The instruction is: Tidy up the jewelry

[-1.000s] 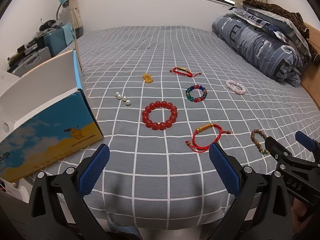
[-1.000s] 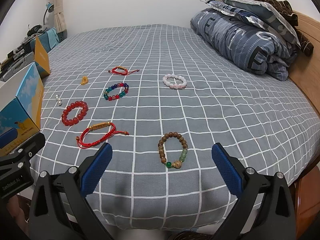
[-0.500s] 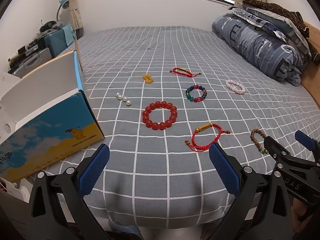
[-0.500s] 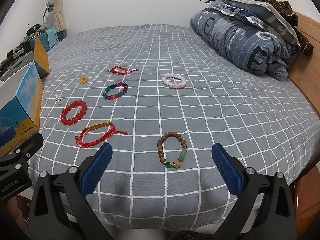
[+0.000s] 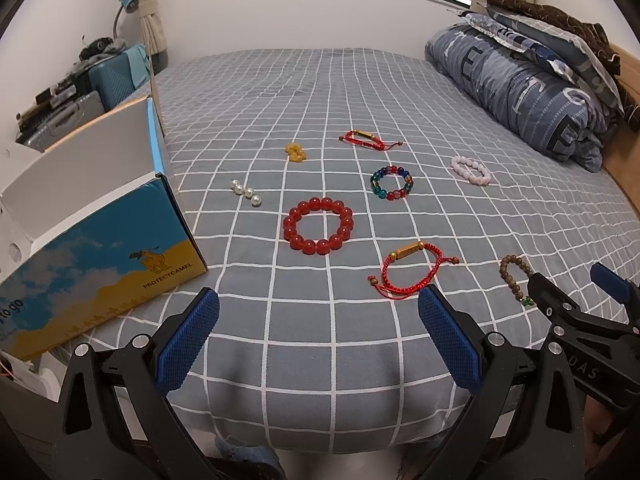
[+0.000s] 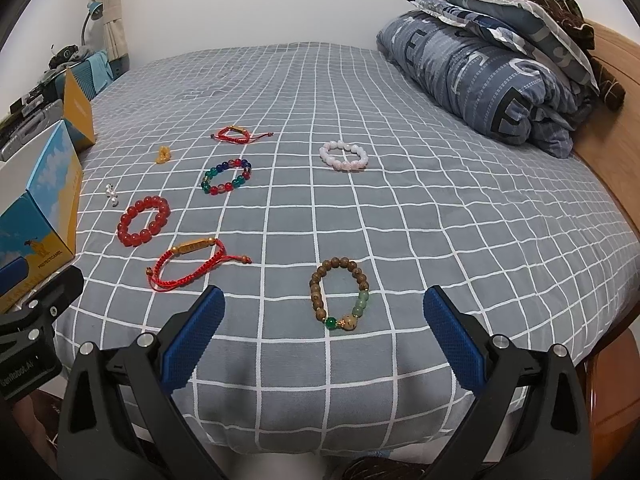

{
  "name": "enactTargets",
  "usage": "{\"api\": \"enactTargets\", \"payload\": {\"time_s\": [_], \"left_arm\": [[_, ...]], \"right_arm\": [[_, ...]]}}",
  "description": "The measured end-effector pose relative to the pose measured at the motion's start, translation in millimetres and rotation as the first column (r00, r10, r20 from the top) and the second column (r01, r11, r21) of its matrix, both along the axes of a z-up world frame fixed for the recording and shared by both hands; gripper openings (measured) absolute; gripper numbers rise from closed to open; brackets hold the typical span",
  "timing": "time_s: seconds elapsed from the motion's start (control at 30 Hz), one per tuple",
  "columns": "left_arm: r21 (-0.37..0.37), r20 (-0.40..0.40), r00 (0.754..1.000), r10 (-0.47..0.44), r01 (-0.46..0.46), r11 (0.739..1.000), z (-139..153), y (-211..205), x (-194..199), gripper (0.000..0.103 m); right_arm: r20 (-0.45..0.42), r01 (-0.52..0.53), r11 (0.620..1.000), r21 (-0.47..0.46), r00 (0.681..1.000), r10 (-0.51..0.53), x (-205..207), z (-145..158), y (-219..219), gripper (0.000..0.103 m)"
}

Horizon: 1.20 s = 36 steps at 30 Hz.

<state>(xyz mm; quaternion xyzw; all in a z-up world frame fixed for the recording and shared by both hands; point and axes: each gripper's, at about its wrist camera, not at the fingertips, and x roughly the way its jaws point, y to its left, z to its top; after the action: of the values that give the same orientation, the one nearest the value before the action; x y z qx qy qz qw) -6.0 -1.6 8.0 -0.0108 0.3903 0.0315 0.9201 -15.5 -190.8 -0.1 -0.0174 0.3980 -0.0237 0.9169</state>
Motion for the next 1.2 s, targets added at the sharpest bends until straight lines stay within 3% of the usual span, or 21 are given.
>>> {"api": "enactTargets", "payload": {"time_s": [1.0, 1.2], "left_arm": [[-0.005, -0.001, 1.0, -0.001, 0.001, 1.0, -2, -1, -1, 0.097], [-0.023, -0.005, 1.0, 0.002, -0.002, 1.0, 11, 2, 7, 0.097]], "right_arm": [[0.003, 0.0, 1.0, -0.011, 1.0, 0.0, 0, 0, 0, 0.096], [0.023, 0.014, 1.0, -0.009, 1.0, -0.014, 4, 15, -6, 0.096]]}}
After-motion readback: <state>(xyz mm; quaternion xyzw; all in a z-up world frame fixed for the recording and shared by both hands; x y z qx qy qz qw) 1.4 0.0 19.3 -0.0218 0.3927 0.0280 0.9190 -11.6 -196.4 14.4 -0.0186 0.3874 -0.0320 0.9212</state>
